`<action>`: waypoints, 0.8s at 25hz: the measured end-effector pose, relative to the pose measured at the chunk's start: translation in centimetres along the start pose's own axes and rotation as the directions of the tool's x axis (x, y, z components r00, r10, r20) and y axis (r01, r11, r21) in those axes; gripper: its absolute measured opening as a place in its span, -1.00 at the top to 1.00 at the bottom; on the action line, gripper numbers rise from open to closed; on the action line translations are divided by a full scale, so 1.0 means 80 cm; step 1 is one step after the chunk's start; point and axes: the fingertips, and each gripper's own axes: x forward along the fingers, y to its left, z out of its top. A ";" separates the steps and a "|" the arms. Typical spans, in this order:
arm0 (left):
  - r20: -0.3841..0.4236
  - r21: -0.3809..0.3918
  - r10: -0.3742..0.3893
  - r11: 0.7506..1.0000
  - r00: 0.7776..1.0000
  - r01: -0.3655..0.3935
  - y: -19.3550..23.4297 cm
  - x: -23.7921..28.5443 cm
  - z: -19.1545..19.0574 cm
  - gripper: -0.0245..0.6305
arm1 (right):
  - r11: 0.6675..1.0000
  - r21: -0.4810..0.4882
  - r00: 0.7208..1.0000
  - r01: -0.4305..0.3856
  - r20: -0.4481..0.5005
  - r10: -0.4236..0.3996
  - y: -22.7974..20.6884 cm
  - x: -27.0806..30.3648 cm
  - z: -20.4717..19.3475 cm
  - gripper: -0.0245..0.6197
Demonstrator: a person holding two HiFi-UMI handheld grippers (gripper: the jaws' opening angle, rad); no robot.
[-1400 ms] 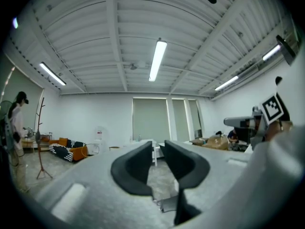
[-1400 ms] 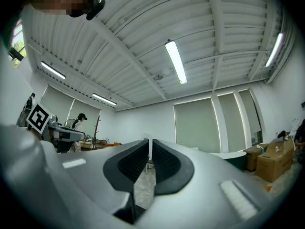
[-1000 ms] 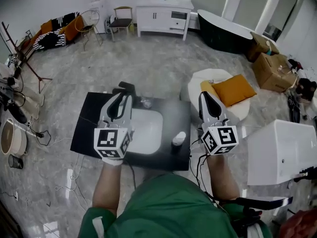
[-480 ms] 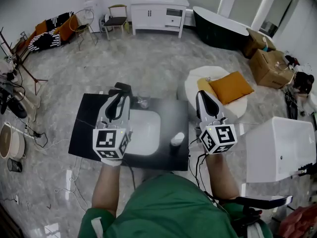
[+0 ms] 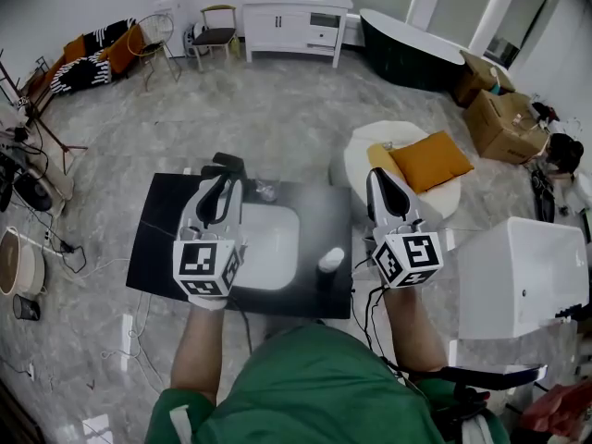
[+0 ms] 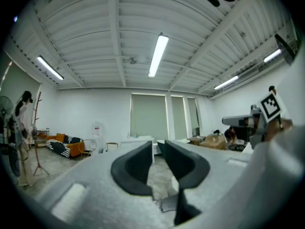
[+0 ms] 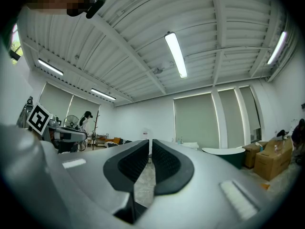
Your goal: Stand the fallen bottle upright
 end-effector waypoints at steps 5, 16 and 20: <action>-0.009 0.002 -0.005 1.000 1.000 0.005 -0.004 0.005 -0.006 0.69 | 1.000 0.000 1.000 -0.002 -0.007 0.002 -0.002 0.003 -0.006 0.89; -0.036 0.004 0.004 1.000 0.999 -0.004 -0.025 0.015 -0.020 0.69 | 1.000 0.026 1.000 -0.015 -0.020 0.016 -0.022 0.000 -0.021 0.89; -0.042 0.009 0.005 1.000 0.999 -0.004 -0.036 0.018 -0.025 0.69 | 0.999 0.036 1.000 -0.021 -0.023 0.021 -0.030 -0.003 -0.028 0.89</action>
